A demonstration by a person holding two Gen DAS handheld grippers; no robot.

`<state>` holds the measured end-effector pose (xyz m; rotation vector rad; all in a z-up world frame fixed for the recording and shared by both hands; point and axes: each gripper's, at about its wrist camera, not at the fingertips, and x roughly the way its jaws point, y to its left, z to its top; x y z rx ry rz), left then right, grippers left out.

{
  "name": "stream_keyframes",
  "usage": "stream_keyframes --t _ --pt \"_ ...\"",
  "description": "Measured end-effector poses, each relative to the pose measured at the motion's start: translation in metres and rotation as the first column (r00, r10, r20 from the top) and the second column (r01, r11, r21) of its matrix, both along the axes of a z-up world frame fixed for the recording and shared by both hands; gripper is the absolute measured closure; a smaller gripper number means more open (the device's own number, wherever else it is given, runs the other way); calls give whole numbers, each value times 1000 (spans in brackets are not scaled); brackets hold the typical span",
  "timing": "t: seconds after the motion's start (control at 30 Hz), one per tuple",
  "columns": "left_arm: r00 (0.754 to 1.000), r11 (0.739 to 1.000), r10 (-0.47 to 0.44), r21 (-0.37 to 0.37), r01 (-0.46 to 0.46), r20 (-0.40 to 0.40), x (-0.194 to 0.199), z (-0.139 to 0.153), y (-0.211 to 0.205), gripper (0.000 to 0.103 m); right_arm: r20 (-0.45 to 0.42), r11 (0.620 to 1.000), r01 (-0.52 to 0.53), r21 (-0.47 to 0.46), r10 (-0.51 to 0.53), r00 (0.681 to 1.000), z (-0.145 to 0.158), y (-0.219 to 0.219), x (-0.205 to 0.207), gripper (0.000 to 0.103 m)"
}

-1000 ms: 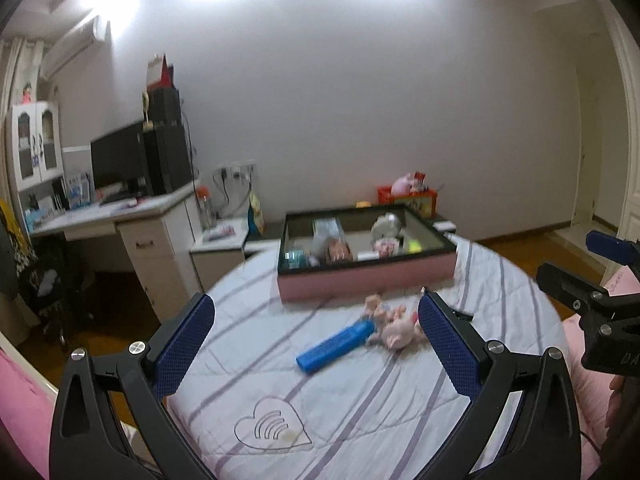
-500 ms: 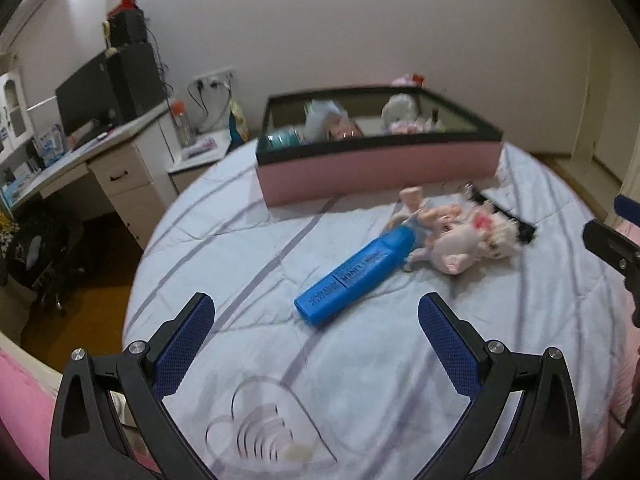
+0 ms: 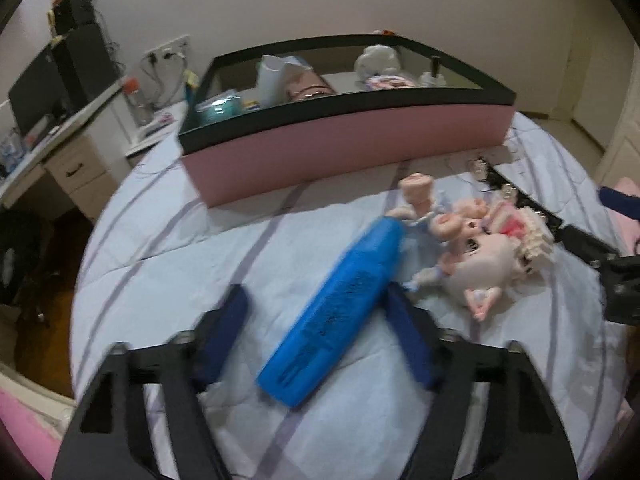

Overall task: Organize rigid objects
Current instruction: 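Grasp the blue highlighter with the left gripper while the right gripper grasps the black hair clip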

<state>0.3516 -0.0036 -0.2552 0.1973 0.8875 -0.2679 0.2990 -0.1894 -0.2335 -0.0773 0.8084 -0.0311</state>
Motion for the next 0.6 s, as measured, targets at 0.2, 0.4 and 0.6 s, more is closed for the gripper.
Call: stream_keyframes --t 0.2,0.4,0.6 --pt "999 999 25 -46 -24 23 -9 4 6 76 -52 998 -59 -18 58 997 -7 12 14 0" --pt "988 988 148 -49 -146 35 -21 3 24 76 -78 994 -106 10 106 991 -9 15 33 8" --pt "988 988 151 -43 -149 36 -22 -1 25 76 -94 981 -195 22 196 976 -10 26 48 46"
